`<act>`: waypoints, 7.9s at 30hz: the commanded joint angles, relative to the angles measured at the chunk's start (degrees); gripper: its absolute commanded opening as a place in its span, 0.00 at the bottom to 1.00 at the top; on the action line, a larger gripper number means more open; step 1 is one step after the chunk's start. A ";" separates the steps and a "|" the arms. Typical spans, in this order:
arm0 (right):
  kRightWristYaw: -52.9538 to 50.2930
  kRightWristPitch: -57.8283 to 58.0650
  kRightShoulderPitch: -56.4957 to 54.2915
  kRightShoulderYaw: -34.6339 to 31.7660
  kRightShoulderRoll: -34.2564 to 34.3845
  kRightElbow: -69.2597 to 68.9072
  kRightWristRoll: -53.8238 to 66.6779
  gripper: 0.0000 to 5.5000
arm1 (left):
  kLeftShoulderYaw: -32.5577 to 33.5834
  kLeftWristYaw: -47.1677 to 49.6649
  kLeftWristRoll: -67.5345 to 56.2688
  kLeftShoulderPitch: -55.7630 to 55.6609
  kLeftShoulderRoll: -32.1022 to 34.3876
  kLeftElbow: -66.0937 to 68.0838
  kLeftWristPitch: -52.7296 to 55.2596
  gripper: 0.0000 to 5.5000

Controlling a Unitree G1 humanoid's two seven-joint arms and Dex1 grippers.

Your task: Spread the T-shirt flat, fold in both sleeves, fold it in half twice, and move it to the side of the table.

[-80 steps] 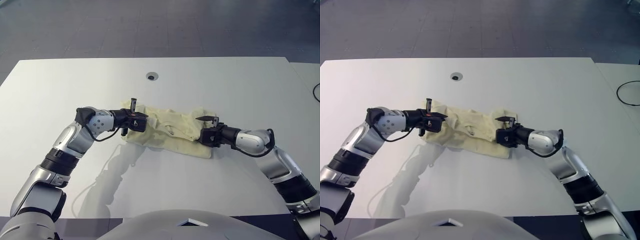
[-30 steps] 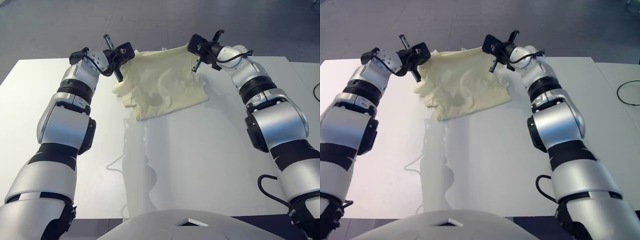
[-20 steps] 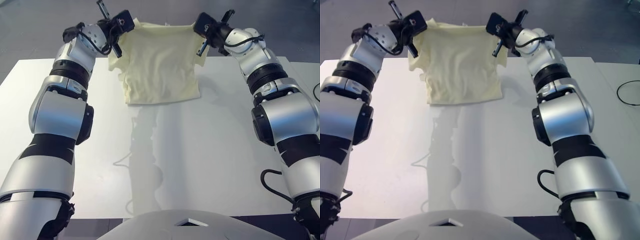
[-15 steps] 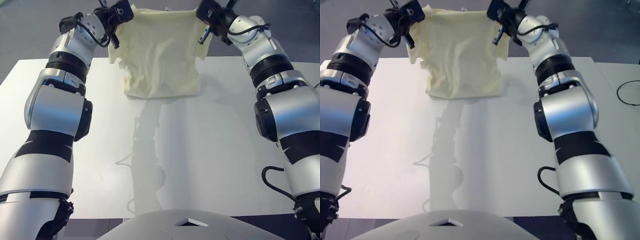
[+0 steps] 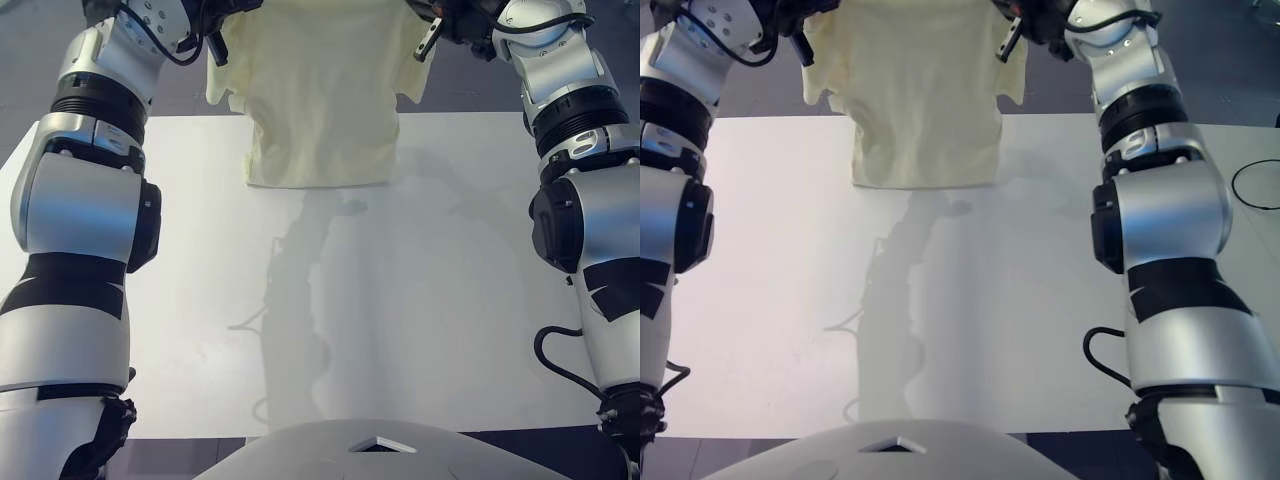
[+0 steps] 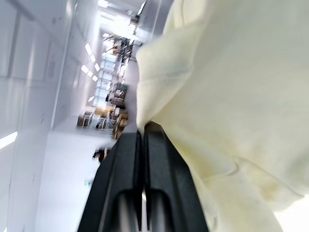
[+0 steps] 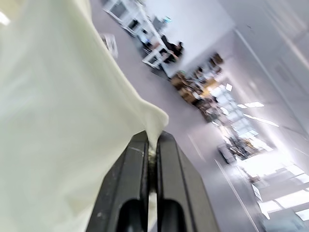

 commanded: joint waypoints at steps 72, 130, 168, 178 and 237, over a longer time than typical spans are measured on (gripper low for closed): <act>30.70 64.75 76.63 -8.25 -34.62 -115.91 51.20 0.38 | 21.59 -56.05 -54.47 79.45 37.87 -102.56 36.23 0.39; -18.61 90.84 76.68 -21.28 3.90 -81.93 54.41 0.19 | 14.77 -9.44 -46.33 68.82 13.68 -101.38 66.16 0.98; -21.80 105.19 81.72 -36.76 2.21 -104.19 63.51 0.01 | 15.04 -7.31 -46.59 74.13 14.25 -106.55 69.08 0.98; -24.12 111.02 77.66 -32.11 9.44 -109.77 67.47 0.01 | 14.93 -7.12 -46.52 74.44 14.08 -106.49 68.88 0.98; -35.12 86.70 95.22 -26.14 16.96 -119.28 49.26 0.98 | 53.89 2.16 -63.04 82.27 -1.97 -89.43 116.82 0.98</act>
